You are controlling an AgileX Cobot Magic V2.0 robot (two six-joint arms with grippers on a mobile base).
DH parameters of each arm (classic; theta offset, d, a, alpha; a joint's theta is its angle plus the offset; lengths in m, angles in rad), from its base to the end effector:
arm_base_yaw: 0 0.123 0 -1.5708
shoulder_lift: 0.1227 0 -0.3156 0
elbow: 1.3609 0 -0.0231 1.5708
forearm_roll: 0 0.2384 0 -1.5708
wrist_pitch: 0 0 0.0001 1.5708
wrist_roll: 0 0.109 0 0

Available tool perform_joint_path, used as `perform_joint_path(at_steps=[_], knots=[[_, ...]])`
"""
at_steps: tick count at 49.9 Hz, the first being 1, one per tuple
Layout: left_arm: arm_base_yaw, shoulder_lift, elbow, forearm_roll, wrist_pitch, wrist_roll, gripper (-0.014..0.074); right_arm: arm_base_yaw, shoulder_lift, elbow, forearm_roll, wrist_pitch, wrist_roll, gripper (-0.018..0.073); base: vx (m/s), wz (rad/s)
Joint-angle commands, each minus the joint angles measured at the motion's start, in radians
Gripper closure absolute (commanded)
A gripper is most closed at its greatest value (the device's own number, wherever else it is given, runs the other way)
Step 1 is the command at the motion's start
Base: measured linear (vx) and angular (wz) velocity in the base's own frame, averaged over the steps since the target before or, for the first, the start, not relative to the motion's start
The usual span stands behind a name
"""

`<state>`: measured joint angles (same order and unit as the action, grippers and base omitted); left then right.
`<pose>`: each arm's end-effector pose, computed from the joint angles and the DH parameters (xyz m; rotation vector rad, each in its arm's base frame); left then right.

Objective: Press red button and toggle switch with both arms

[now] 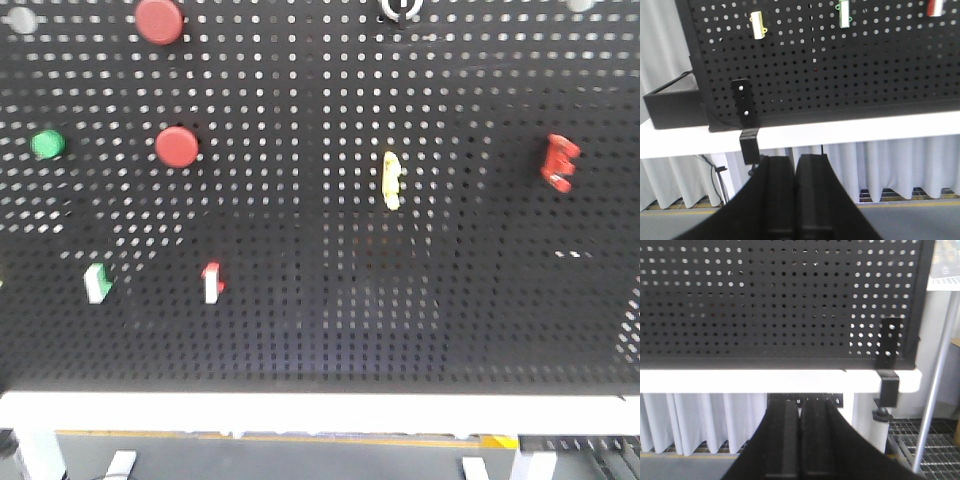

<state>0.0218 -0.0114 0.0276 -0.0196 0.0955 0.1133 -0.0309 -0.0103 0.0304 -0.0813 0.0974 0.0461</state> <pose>0.0315 0.0005 0.1952 0.0589 1.5949 0.0885 0.0316 -0.0018 0.1941 0.0030 1.6011 -0.0574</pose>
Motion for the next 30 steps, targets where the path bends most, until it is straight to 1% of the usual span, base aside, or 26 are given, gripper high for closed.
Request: perform_joint_path(at_steps=[1,15,30], knots=[[0.004,-0.015,0.034,-0.002,-0.085,-0.002,0.0594,-0.007,-0.012,0.012,-0.004,-0.079,-0.006,0.0559,0.22,-0.01],[0.004,-0.015,0.034,-0.002,-0.085,-0.002,0.0594,-0.007,-0.012,0.012,-0.004,-0.079,-0.006,0.0559,0.18,-0.02],[0.004,-0.015,0.034,-0.002,-0.085,-0.002,0.0594,-0.007,-0.012,0.012,-0.004,-0.079,-0.006,0.0559,0.07,-0.01]])
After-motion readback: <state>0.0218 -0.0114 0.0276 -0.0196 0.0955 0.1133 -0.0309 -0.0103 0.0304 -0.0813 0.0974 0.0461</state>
